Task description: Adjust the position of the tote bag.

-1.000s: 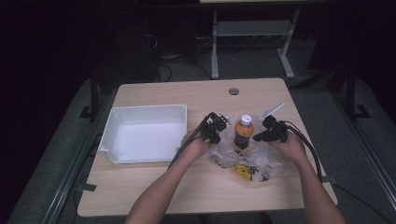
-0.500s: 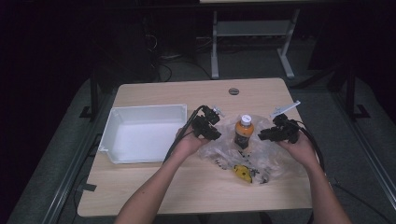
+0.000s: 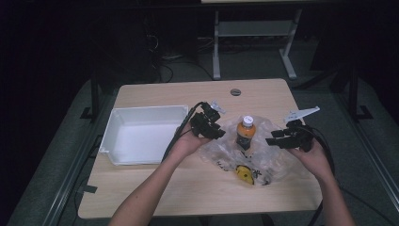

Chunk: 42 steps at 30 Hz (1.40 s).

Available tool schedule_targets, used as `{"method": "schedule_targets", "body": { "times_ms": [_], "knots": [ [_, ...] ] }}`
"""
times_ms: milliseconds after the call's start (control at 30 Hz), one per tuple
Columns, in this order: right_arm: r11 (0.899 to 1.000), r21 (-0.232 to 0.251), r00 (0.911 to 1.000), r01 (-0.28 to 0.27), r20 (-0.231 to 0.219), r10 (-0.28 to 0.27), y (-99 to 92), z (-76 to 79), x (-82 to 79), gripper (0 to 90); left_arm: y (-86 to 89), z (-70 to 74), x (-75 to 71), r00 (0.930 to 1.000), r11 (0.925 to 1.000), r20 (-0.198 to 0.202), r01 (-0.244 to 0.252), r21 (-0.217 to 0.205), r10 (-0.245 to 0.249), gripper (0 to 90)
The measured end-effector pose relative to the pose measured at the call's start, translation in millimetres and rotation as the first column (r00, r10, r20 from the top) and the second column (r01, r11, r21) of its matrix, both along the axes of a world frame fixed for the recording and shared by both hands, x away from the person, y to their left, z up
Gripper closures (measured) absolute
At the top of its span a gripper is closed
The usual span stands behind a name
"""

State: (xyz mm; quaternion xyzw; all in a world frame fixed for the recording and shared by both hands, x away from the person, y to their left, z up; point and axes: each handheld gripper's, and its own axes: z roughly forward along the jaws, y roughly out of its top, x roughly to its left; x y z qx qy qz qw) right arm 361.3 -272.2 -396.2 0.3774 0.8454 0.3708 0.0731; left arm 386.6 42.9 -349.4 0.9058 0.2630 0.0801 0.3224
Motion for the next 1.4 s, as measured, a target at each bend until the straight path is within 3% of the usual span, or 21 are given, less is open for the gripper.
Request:
{"method": "schedule_targets", "body": {
  "times_ms": [100, 333, 833, 1067, 1400],
  "knots": [
    [1.0, 0.004, 0.9996, -0.014, 0.023, 0.014, -1.9, 2.8, -8.3, 49.5, -0.4, 4.9, -0.3, 1.0, 1.0, 0.003, 0.007, 0.005, -0.007, 65.0],
    [1.0, 0.0, 0.9997, -0.001, 0.023, 0.001, -4.6, 4.8, -23.9, 46.6, -6.1, 15.1, -2.6, 0.9987, 0.9988, 0.018, 0.048, -0.008, -0.048, 62.1],
    [1.0, 0.018, 0.9979, 0.019, 0.062, -0.02, -15.0, 0.7, -52.6, 42.0, -27.5, 35.6, -6.0, 0.9904, 0.9909, 0.04, 0.133, -0.021, -0.132, 54.4],
    [1.0, 0.024, 0.996, -0.021, 0.087, 0.019, -11.1, -0.3, -62.8, 41.7, -39.4, 37.8, -7.4, 0.9847, 0.9854, 0.039, 0.17, -0.005, -0.17, 52.5],
    [0.992, 0.035, 0.9874, -0.122, 0.106, 0.117, 9.6, 0.6, -73.2, 39.6, -29.3, 24.0, -20.5, 0.9753, 0.9752, -0.008, 0.221, 0.008, -0.221, 48.6]
  ]
}}
